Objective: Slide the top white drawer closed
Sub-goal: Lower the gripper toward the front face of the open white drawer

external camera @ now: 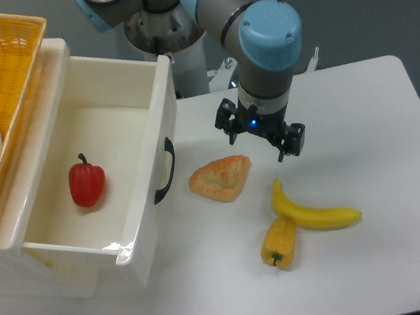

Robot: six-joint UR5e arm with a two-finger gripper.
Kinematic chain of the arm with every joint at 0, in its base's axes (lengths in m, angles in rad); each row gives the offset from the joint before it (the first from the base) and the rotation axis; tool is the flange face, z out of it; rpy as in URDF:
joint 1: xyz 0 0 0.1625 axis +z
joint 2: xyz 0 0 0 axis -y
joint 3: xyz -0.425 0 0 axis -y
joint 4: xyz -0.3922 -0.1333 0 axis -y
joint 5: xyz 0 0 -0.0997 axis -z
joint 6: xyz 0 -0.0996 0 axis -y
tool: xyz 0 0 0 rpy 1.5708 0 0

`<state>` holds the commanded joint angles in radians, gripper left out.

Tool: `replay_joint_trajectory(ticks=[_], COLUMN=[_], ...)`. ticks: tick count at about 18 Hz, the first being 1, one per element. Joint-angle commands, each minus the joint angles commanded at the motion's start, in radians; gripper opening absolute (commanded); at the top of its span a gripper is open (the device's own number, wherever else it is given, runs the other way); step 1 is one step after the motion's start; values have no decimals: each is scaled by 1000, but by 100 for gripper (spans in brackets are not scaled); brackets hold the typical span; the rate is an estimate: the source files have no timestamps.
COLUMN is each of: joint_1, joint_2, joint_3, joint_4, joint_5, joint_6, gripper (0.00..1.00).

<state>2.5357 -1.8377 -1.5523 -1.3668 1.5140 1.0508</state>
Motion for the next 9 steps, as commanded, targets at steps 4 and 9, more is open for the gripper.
replay_joint_trajectory(ticks=[4, 9], joint_1=[-2, -49], joint_2=[-43, -112], joint_3=[-5, 0], joint_4=[35, 35], joint_5=[0, -9], joint_6=[1, -116], gripper=[100, 100])
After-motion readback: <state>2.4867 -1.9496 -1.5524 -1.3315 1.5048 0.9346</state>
